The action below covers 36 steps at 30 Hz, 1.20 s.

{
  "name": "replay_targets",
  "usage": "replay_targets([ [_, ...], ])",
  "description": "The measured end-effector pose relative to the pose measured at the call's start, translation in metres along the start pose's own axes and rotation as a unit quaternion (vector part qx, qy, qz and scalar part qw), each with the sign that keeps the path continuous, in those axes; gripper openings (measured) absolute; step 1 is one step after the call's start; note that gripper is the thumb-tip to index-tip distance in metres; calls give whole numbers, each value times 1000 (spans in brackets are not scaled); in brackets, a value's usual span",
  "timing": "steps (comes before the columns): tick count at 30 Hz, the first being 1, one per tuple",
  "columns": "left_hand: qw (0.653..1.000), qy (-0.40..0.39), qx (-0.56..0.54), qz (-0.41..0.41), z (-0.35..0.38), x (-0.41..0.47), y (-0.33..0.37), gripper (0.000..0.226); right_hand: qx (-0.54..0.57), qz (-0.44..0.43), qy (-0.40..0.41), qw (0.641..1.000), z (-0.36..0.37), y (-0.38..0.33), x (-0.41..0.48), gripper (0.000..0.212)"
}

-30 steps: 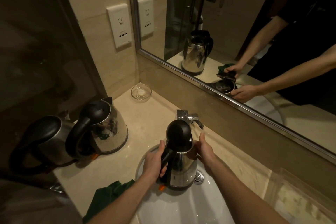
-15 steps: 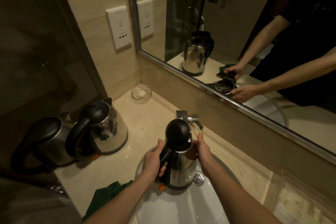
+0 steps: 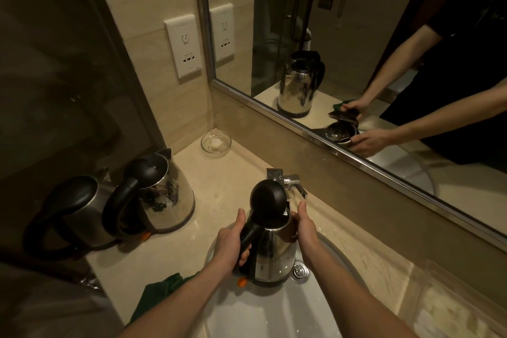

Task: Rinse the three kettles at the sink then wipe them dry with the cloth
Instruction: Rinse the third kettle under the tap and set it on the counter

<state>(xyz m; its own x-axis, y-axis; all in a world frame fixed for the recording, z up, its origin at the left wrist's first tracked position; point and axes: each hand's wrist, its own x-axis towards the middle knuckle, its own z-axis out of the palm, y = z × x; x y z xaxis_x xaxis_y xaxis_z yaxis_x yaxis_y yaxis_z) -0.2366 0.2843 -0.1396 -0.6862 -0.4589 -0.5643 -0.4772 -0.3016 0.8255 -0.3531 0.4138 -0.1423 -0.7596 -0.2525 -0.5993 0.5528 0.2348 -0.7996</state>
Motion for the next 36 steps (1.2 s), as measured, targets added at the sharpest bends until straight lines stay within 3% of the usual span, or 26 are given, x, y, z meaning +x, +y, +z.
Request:
replay_targets([
  [36, 1000, 0, 10, 3, 3, -1, -1, 64, -13, -3, -6, 1000, -2, 2, 7, 80],
])
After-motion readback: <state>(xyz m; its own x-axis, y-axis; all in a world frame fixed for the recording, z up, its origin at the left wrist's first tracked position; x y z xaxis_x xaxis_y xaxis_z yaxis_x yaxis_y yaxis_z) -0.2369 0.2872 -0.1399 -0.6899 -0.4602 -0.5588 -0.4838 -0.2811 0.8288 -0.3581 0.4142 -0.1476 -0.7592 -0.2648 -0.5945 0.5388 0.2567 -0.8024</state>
